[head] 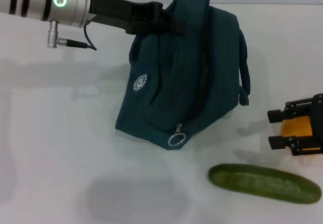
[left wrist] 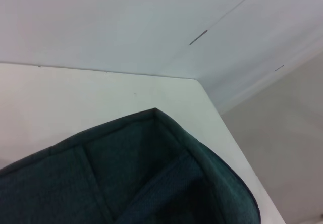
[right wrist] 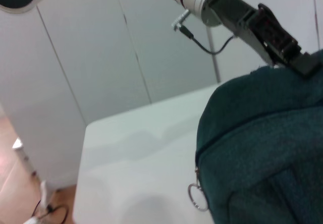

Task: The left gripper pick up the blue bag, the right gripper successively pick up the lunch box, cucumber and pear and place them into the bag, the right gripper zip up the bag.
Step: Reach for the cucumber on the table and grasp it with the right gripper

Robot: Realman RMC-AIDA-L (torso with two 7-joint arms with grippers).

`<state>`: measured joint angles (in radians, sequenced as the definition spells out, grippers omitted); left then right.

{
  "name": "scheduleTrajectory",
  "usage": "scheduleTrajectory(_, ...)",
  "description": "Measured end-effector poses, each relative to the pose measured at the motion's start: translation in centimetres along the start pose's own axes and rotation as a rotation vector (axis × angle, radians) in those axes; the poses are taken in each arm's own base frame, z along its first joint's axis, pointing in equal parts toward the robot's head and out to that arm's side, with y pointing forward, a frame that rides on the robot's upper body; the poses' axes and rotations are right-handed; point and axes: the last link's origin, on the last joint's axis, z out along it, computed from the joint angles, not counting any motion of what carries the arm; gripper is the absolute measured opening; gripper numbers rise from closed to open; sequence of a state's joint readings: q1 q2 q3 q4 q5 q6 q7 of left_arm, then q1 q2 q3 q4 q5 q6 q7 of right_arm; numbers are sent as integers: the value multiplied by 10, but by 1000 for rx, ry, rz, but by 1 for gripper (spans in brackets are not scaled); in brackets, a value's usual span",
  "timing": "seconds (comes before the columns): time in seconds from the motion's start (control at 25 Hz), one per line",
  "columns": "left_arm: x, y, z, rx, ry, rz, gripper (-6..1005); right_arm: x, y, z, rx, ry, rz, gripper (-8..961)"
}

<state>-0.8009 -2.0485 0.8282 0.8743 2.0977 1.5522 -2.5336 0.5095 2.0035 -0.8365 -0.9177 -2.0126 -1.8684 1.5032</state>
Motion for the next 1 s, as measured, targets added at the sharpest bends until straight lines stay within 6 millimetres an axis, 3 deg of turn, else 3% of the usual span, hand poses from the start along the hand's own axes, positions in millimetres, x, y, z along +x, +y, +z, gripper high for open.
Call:
scheduleTrajectory(0.16,0,0,0,-1,1,-2,66,-23,4,5,-56,137,60,523)
scheduleTrajectory(0.4,2,1,0,-11,18,-6,66,-61,9,19,-65,458,89,720)
scheduleTrajectory(0.48,3,2,0,-15,26,-5,66,-70,8,27,-53,558,95,883)
scheduleTrajectory(0.72,5,2,0,-16,36,-4,66,-86,7,58,-31,793,79,879)
scheduleTrajectory(1.0,5,5,3,-24,33,-1,66,-90,10,79,-35,889,36,868)
